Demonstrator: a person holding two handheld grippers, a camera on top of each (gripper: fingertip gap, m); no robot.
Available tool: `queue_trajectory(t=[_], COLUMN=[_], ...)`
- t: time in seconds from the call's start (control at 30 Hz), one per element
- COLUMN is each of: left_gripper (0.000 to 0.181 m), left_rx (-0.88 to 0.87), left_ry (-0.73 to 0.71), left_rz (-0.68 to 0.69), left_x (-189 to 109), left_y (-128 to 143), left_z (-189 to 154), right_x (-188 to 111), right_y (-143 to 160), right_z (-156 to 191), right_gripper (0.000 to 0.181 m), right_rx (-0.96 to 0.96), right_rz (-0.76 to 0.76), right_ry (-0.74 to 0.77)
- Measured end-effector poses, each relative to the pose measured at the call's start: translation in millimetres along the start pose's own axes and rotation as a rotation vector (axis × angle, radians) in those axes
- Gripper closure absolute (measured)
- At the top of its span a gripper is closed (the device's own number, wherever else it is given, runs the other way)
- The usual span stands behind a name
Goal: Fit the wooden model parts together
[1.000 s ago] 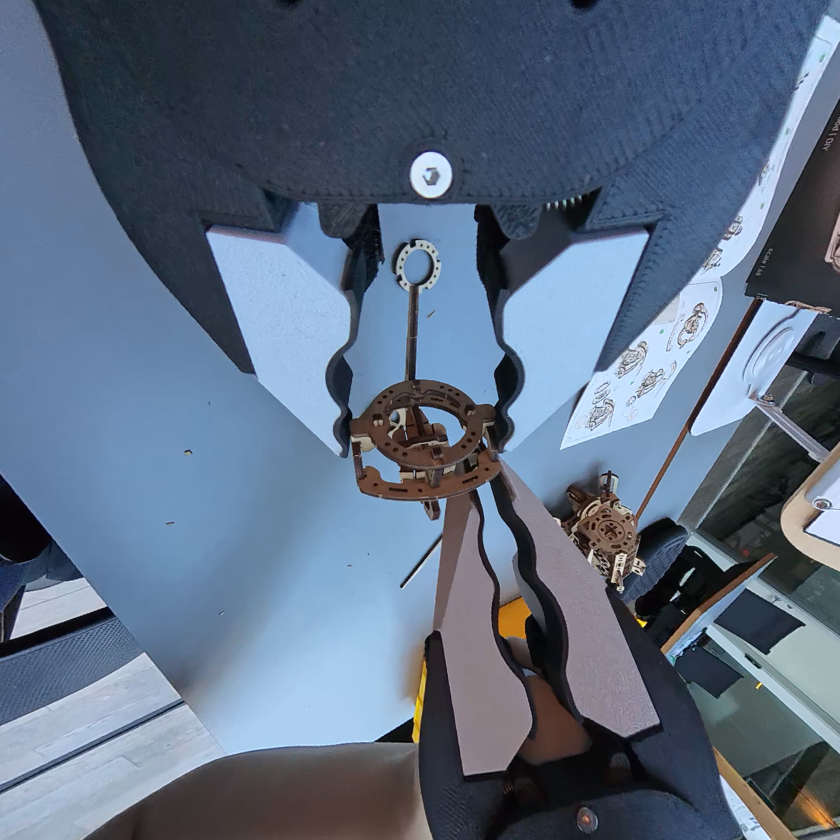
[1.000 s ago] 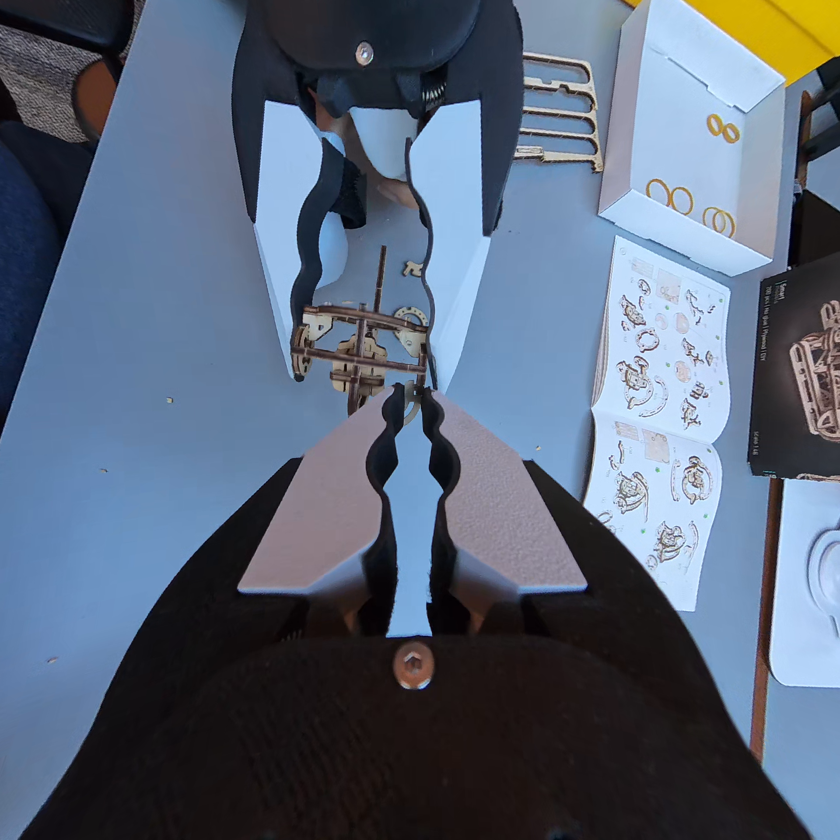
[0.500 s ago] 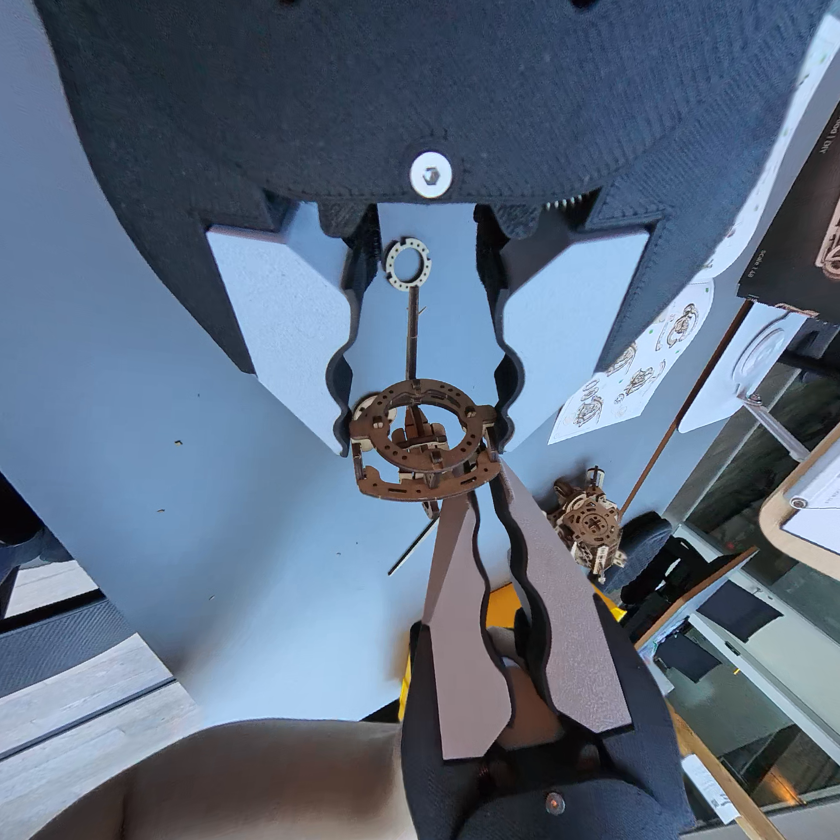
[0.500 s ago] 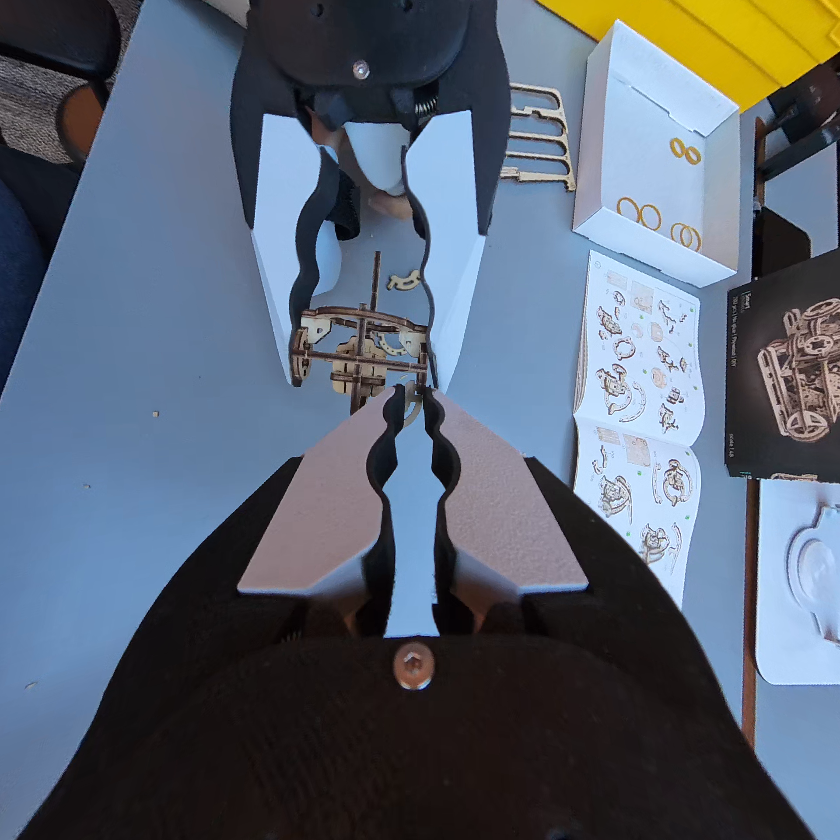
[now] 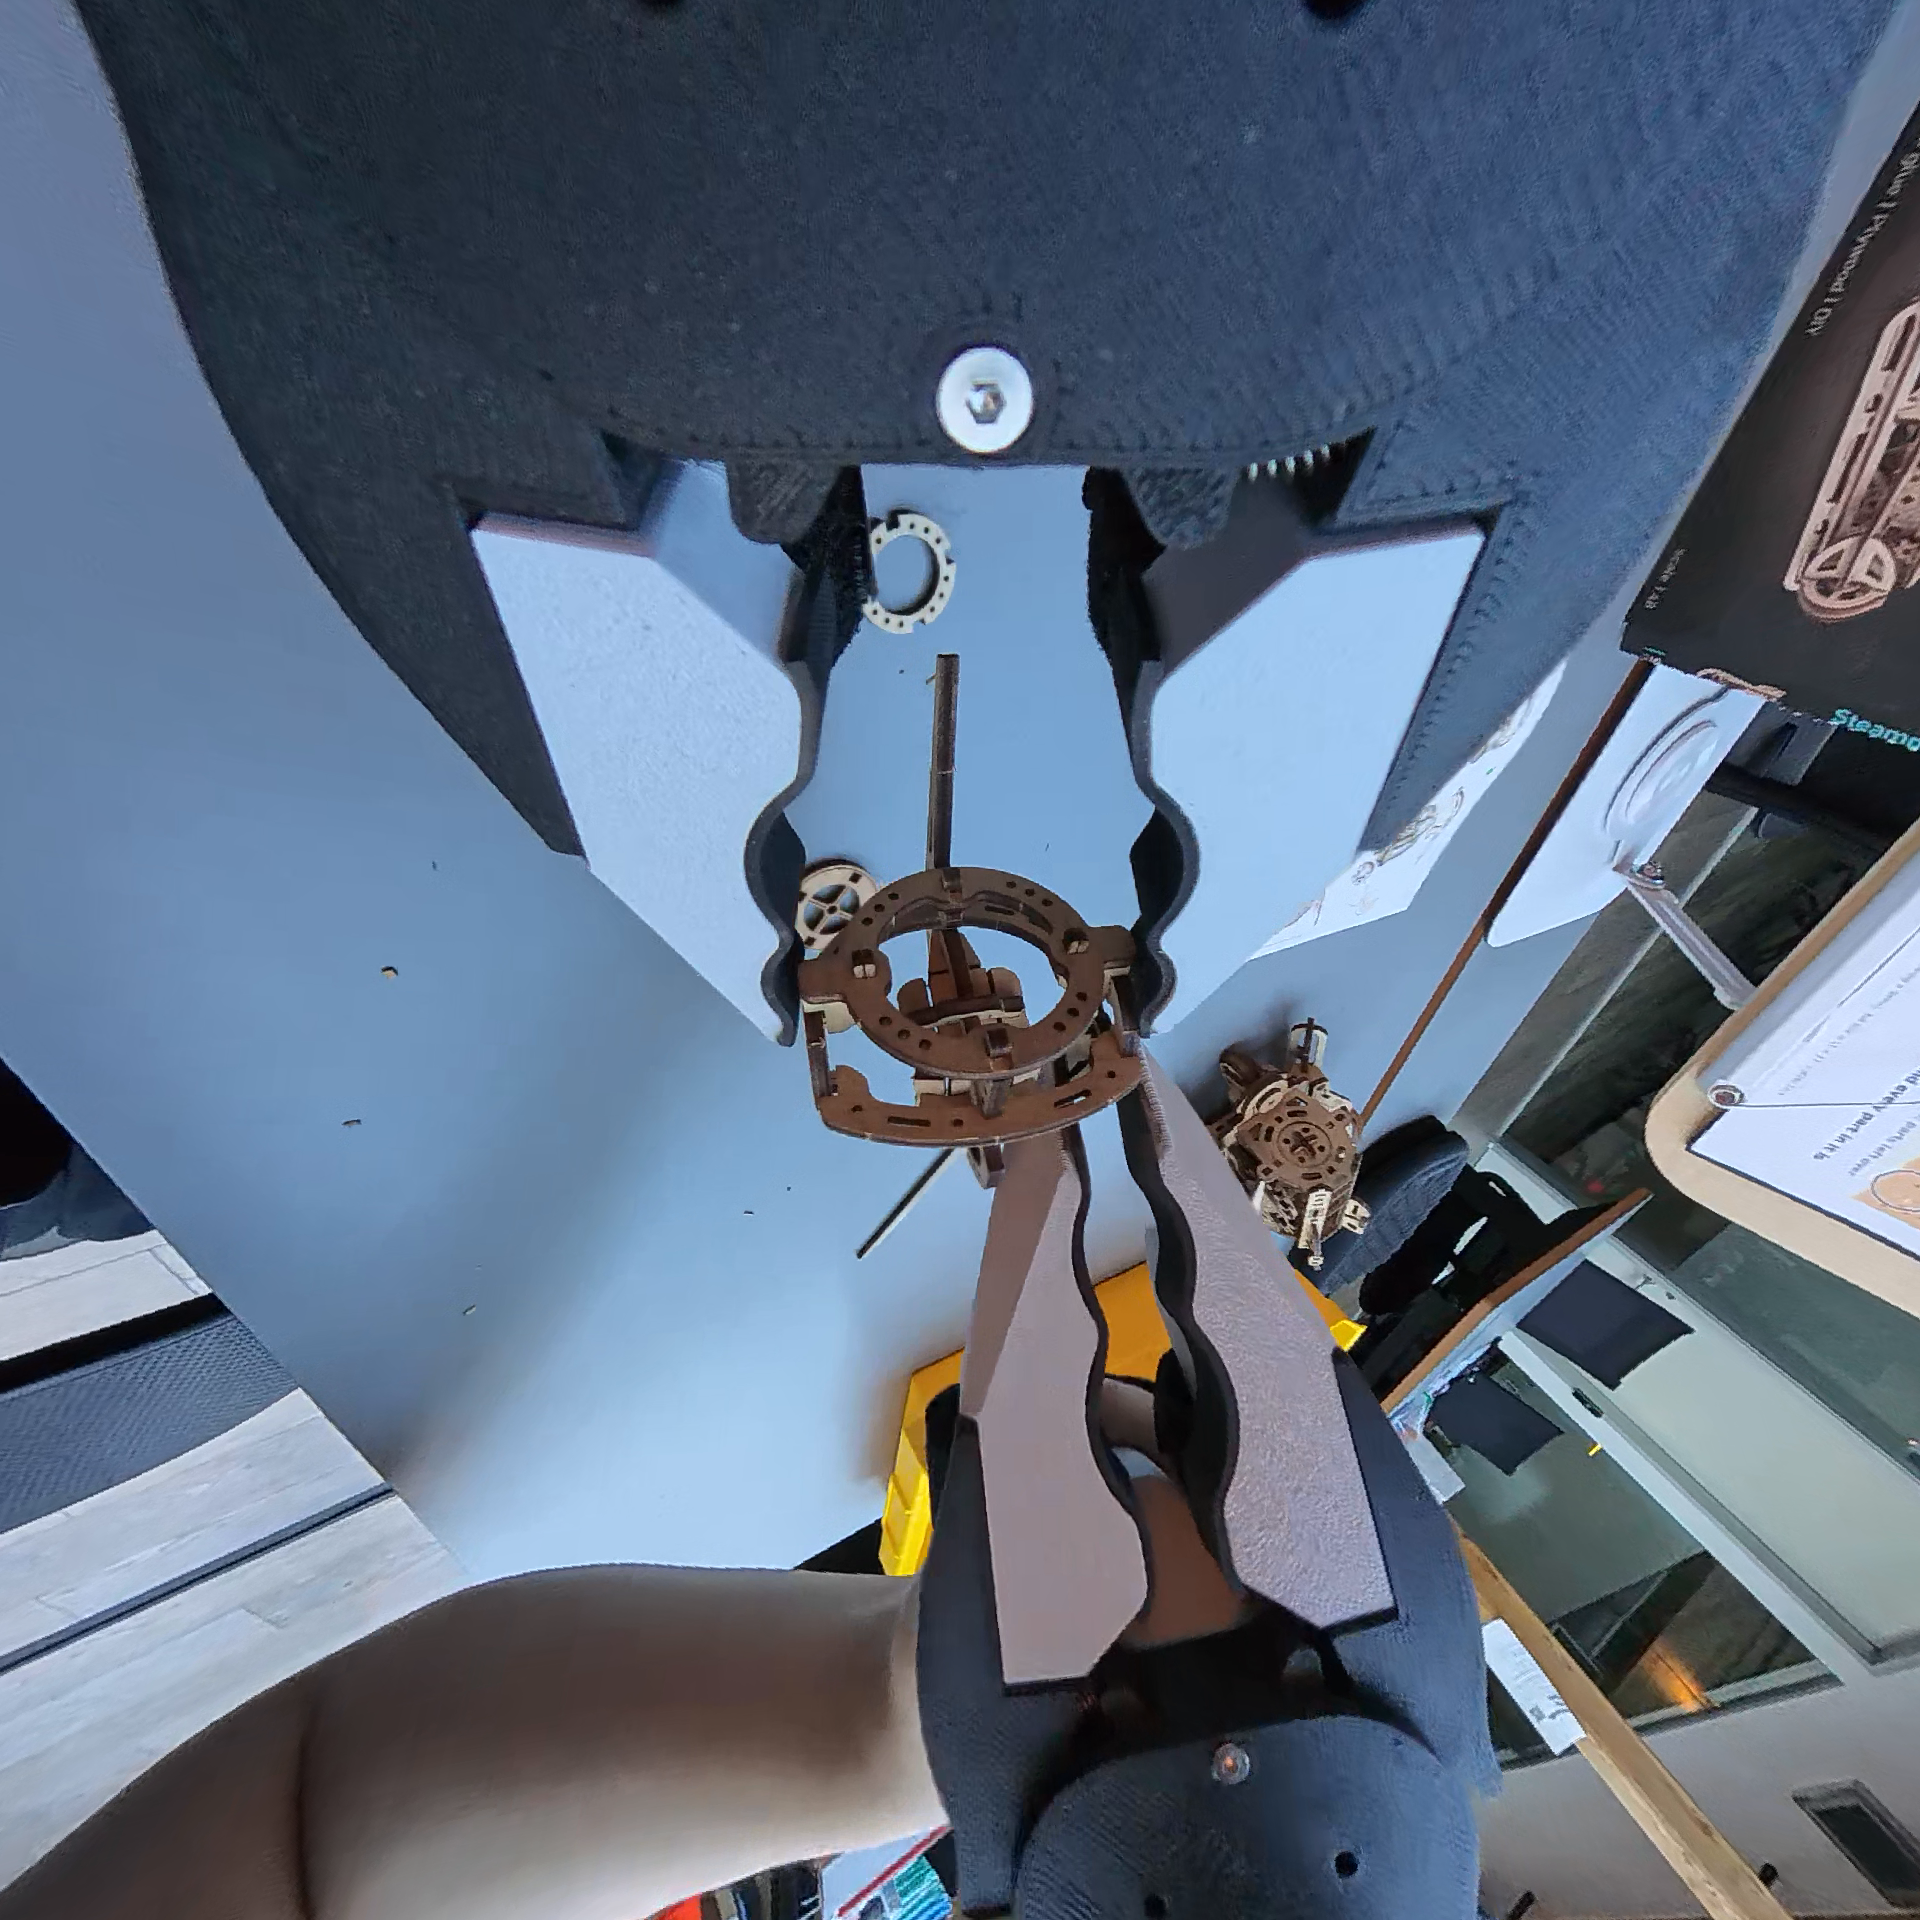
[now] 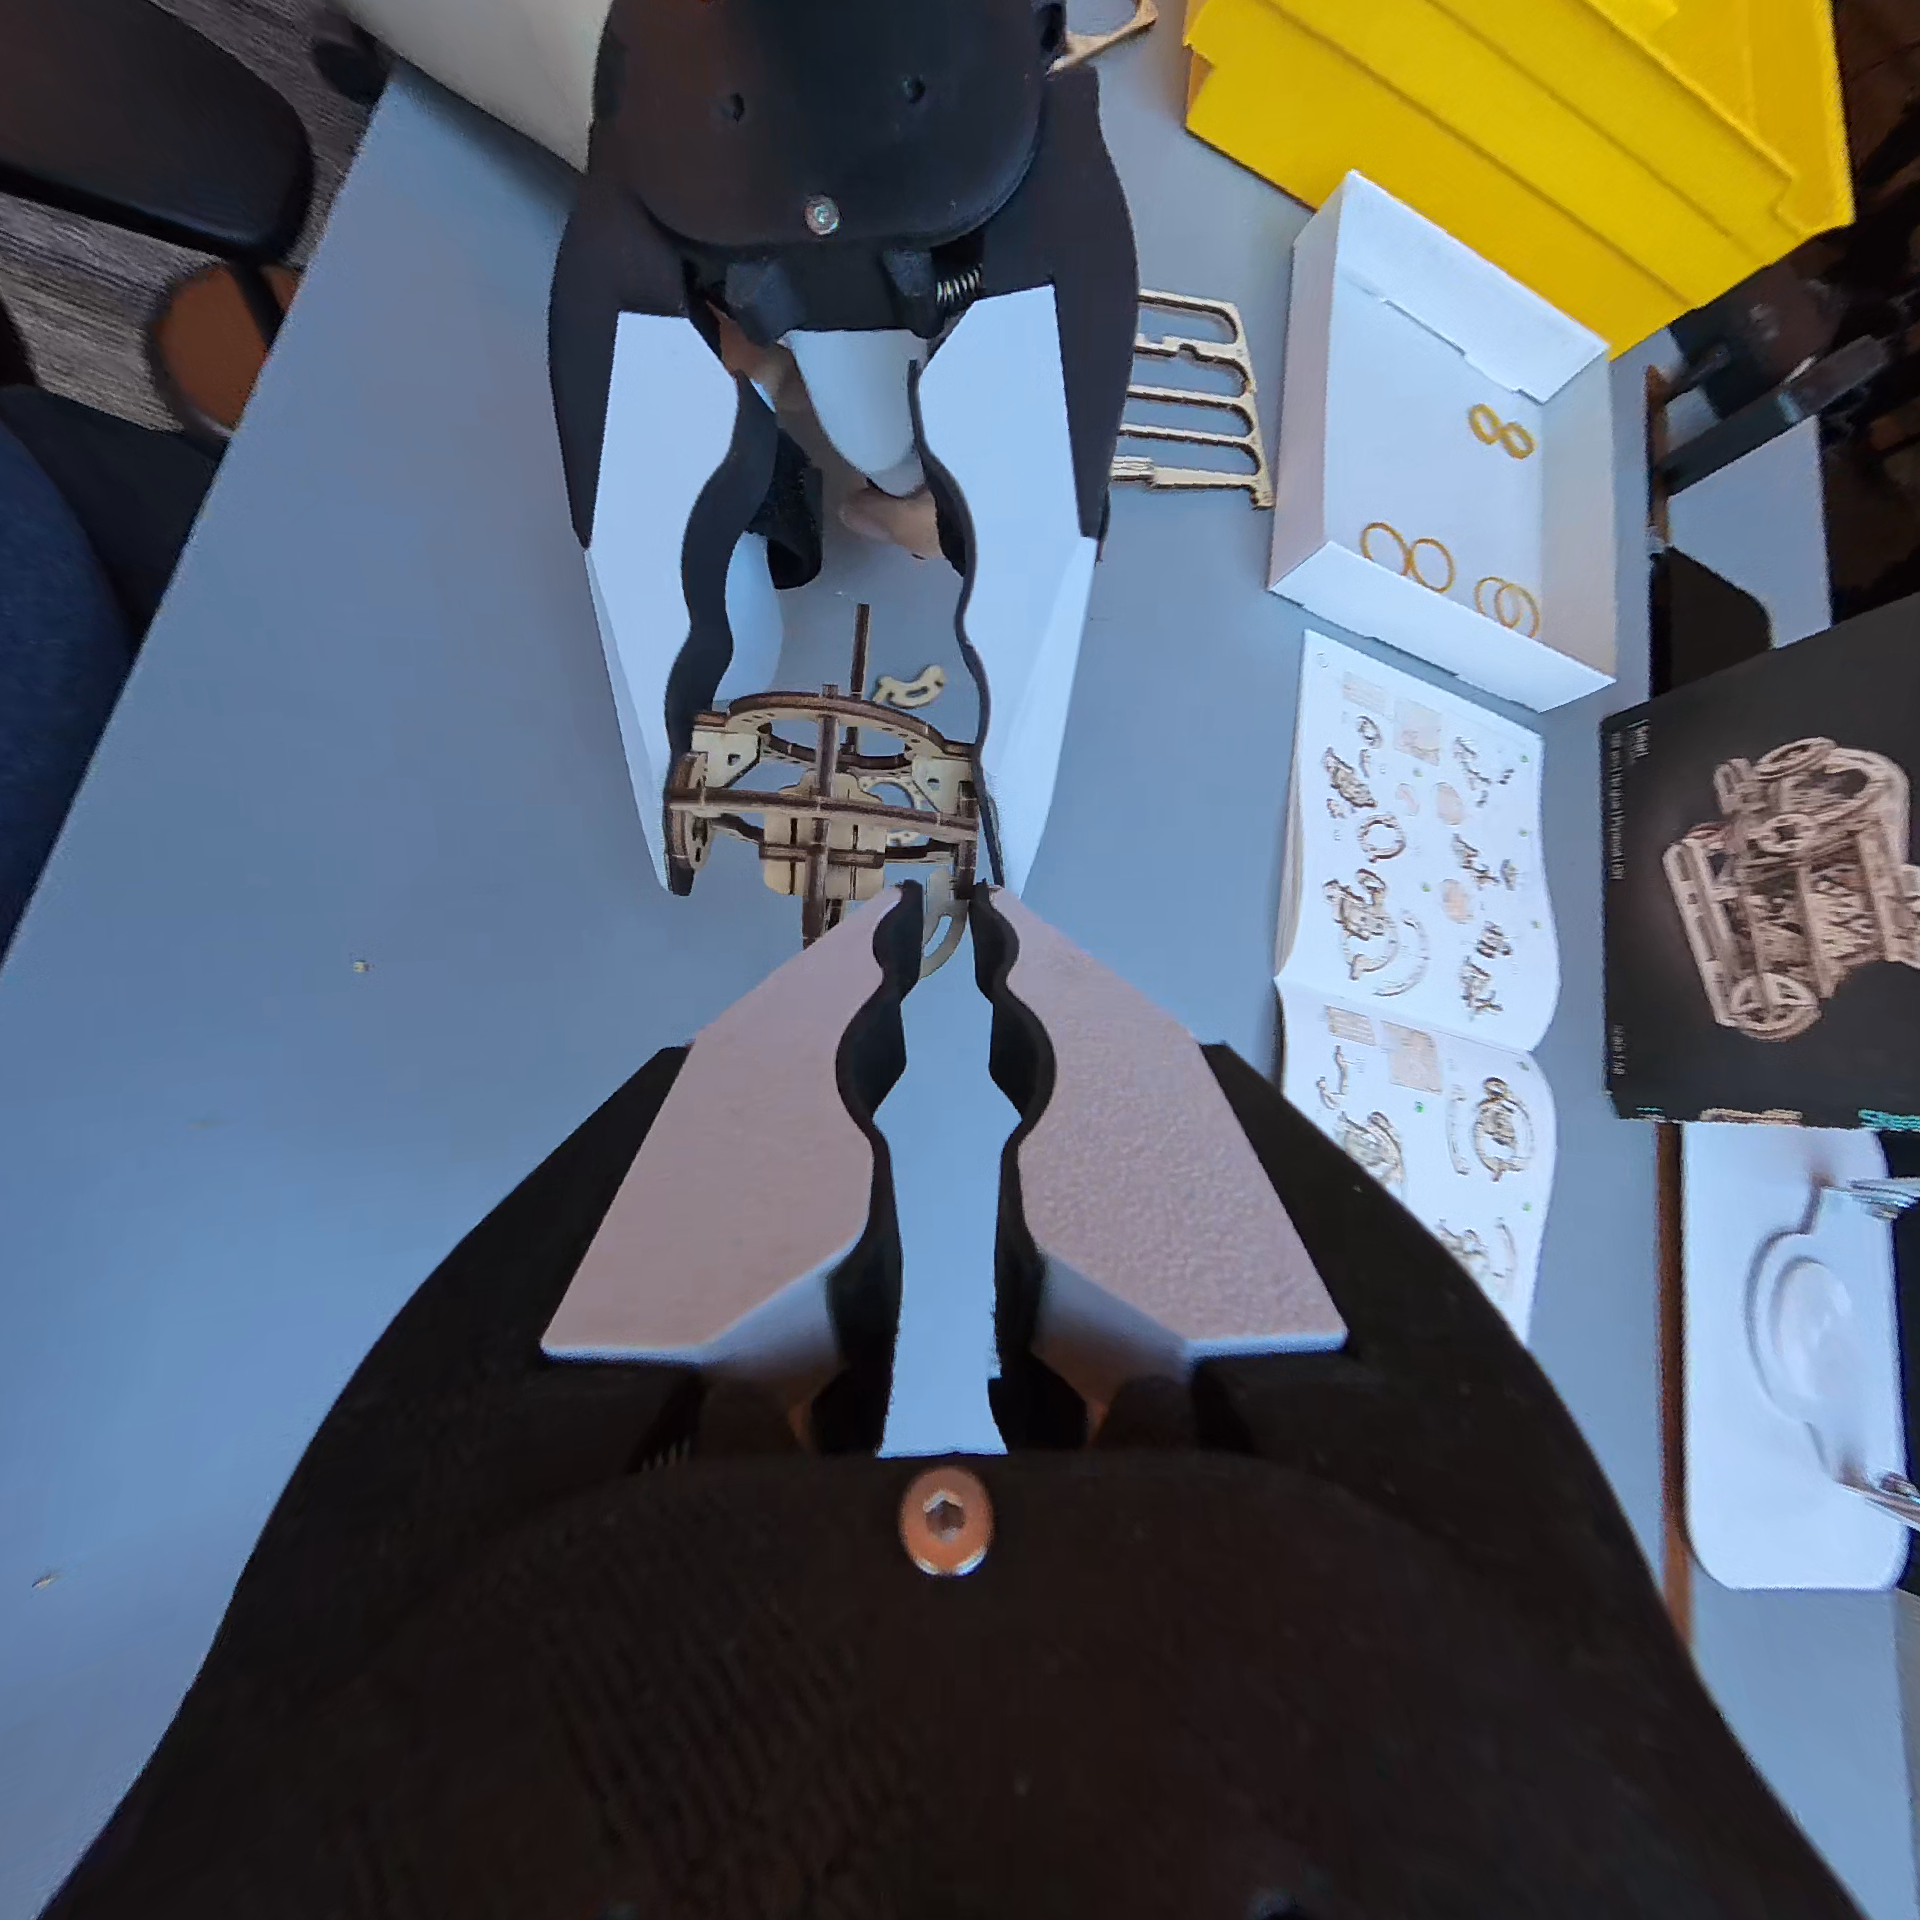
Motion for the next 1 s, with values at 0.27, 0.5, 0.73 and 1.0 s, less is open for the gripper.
queue_trajectory(t=[0.27, 0.5, 0.73, 1.0], left_gripper=[0.12, 0.12, 0.116, 0.119], left_rx=[0.006, 0.01, -0.054, -0.051], left_ry=[-0.038, -0.054, -0.061, -0.022], left_rz=[0.021, 0.011, -0.016, 0.006], left_x=[-0.9, -1.0, -1.2, -0.2], left_y=[2.8, 1.8, 1.3, 2.9], left_z=[6.0, 7.2, 9.3, 5.1], right_x=[0.5, 0.3, -1.9, -0.7], right_y=[-1.1, -1.8, -2.0, 4.4], right_z=[-9.3, -6.9, -7.5, -3.3], right_gripper=[0.169, 0.175, 0.175, 0.173], right_rx=[-0.026, -0.055, -0.044, -0.058], right_rz=[0.038, 0.024, 0.011, 0.078], right_ry=[0.094, 0.08, 0.088, 0.053])
Point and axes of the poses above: each gripper's, where its closed fingertips meet, x out along the fingers, y out of its underside, z = x × y across the jaws, the point moved 1 cm from there along -x, back along the fingers, and after that the axes turned 3 degrees about -z, right-handed, at the moved point
